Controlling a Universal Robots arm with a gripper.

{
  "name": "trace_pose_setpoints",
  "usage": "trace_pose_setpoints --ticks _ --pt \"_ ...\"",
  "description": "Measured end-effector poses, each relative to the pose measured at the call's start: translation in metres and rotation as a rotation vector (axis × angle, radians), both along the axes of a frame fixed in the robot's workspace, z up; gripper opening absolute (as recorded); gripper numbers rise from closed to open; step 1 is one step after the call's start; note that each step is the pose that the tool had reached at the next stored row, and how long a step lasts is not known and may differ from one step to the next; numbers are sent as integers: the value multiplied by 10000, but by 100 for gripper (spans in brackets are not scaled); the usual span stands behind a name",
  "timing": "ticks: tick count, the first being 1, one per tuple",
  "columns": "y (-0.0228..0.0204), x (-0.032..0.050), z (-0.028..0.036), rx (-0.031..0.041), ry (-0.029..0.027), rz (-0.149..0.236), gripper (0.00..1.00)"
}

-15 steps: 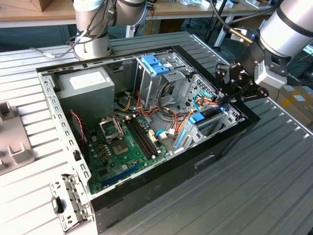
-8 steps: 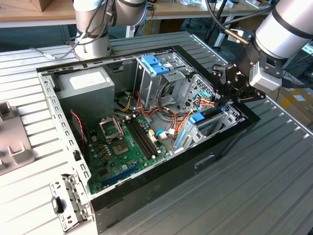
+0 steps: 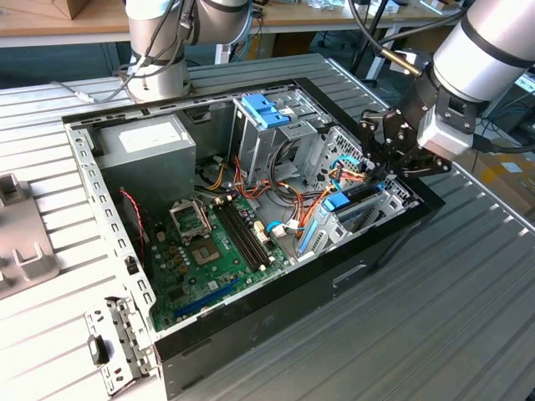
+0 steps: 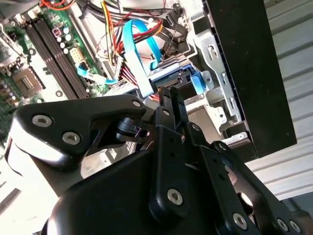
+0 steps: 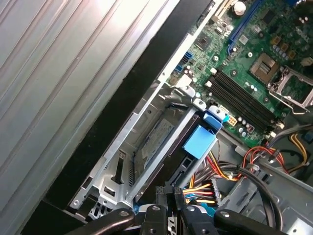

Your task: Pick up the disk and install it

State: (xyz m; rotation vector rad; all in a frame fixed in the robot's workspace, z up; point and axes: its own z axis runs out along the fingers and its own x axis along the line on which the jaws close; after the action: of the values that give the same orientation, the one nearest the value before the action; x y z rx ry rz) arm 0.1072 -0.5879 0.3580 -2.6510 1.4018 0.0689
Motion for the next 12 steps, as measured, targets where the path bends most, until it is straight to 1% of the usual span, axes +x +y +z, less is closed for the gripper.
trace_pose_setpoints --ticks 1,11,12 --pt "0 0 -3 0 0 -303 17" --pt "0 0 -14 0 0 -1449 17" --pt "0 0 -16 0 0 -1627 17"
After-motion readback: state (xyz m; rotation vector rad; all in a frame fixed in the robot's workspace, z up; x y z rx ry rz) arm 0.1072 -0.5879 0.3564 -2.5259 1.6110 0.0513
